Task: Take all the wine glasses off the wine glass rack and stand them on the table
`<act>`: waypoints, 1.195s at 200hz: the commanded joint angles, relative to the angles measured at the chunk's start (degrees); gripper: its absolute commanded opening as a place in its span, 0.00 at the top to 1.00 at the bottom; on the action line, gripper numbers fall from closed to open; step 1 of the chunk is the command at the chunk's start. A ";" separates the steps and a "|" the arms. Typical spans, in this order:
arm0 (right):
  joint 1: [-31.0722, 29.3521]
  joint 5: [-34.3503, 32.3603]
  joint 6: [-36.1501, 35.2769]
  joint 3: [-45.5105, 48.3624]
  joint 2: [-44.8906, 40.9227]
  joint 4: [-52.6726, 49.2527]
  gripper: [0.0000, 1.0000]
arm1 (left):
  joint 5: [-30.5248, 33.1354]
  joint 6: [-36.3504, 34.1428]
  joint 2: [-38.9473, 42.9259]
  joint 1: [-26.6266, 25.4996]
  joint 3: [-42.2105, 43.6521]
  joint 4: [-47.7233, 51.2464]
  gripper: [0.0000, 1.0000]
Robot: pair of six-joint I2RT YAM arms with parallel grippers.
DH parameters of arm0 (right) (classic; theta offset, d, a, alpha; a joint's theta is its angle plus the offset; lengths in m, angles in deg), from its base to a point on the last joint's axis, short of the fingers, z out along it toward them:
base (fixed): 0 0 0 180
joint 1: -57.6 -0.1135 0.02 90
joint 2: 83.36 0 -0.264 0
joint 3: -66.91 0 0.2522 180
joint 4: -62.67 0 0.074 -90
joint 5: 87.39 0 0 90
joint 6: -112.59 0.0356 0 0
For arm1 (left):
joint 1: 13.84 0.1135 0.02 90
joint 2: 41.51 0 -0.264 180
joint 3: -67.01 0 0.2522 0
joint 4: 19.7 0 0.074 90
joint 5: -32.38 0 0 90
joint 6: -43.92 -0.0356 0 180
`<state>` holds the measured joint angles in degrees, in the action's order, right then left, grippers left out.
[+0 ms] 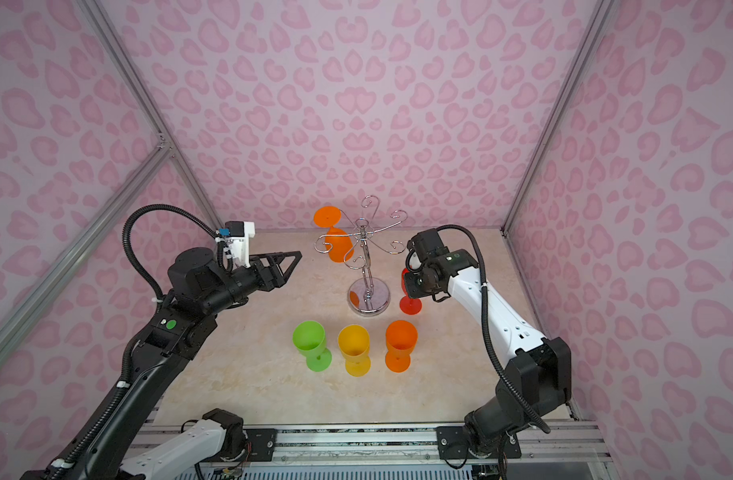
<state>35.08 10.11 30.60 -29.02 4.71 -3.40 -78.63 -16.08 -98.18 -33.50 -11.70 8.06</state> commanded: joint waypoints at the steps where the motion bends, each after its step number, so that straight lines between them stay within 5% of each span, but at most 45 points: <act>1: -0.33 -1.17 0.24 -0.42 -0.61 -0.87 0.66 | 0.35 -0.56 0.63 0.15 0.13 -0.73 0.22; 58: -0.33 -0.38 1.54 -0.53 -6.48 0.41 0.63 | -0.31 1.36 0.43 0.99 0.23 -0.92 0.22; 103: 0.09 1.06 2.05 0.65 -13.94 1.52 0.61 | -10.82 14.29 -2.40 9.00 4.51 -11.52 0.24; 158: 4.30 3.25 4.33 5.03 -24.12 9.19 0.59 | -23.05 30.73 -15.58 12.65 4.60 -34.34 0.25; 198: 12.93 7.70 6.32 8.52 -28.68 11.88 0.57 | -25.34 37.22 -24.56 12.54 2.71 -42.86 0.26; 239: 15.22 9.28 6.76 10.36 -29.67 12.25 0.55 | -27.14 42.53 -31.98 12.38 0.30 -49.48 0.26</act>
<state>49.59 17.57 36.75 -19.27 -24.77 7.41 -103.33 21.99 -127.42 -21.00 -9.89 -33.23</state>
